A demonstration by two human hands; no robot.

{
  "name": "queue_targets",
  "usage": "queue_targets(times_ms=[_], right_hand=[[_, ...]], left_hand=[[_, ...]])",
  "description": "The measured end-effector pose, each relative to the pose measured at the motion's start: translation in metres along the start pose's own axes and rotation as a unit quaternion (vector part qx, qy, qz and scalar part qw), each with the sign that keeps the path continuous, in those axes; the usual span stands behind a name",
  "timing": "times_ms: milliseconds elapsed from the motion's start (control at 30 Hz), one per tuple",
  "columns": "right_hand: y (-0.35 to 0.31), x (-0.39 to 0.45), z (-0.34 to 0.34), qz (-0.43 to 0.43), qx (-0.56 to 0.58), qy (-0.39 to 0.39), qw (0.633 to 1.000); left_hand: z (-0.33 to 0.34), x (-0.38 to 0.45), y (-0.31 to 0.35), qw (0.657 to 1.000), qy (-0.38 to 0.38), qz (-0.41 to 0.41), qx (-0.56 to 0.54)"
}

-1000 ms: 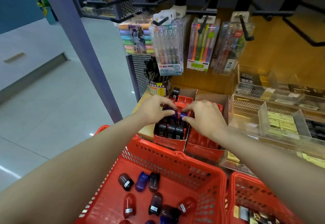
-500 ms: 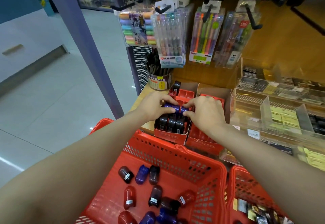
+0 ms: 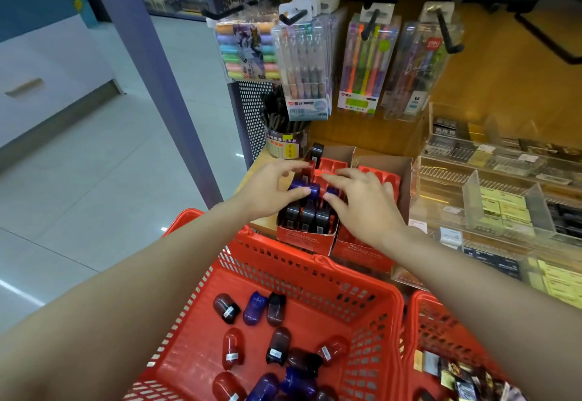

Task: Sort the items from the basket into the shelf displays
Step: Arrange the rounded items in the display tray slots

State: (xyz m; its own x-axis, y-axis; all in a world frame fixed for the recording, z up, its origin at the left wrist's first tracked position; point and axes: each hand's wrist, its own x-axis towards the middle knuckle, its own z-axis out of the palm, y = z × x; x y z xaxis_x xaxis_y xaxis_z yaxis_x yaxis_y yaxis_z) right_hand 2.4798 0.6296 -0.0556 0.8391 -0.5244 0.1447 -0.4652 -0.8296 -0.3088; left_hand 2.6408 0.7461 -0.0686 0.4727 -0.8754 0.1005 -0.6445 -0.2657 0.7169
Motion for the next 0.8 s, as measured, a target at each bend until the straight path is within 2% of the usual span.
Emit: queue_targets(times_ms=[67, 133, 167, 333, 467, 600, 733, 800], right_hand=[[-0.001, -0.008, -0.003, -0.034, 0.022, 0.020, 0.999], [-0.003, -0.015, -0.003, -0.052, 0.007, 0.006, 0.999], [-0.004, -0.017, -0.002, -0.046, 0.000, -0.005, 0.999], [-0.008, -0.022, 0.001, 0.004, 0.009, -0.001, 1.000], [-0.009, -0.023, 0.000, 0.011, 0.003, -0.012, 1.000], [-0.007, -0.016, -0.002, 0.026, 0.004, 0.053, 0.998], [-0.006, -0.016, 0.003, 0.024, -0.044, 0.008, 0.999], [-0.007, -0.016, 0.002, 0.015, -0.051, -0.003, 0.999]], left_hand=[[-0.005, -0.011, -0.001, 0.999, 0.016, 0.034, 0.016], [-0.007, -0.024, -0.001, 0.998, -0.030, 0.031, 0.049], [-0.005, -0.028, -0.001, 0.997, -0.042, 0.029, 0.064], [0.003, -0.030, 0.004, 0.992, 0.000, 0.040, 0.121], [0.001, -0.031, 0.000, 0.991, -0.009, 0.040, 0.131], [0.003, -0.028, 0.005, 0.992, 0.014, 0.057, 0.109], [0.009, -0.022, 0.005, 0.974, -0.045, 0.058, 0.216], [0.008, -0.022, 0.008, 0.973, -0.068, 0.045, 0.217]])
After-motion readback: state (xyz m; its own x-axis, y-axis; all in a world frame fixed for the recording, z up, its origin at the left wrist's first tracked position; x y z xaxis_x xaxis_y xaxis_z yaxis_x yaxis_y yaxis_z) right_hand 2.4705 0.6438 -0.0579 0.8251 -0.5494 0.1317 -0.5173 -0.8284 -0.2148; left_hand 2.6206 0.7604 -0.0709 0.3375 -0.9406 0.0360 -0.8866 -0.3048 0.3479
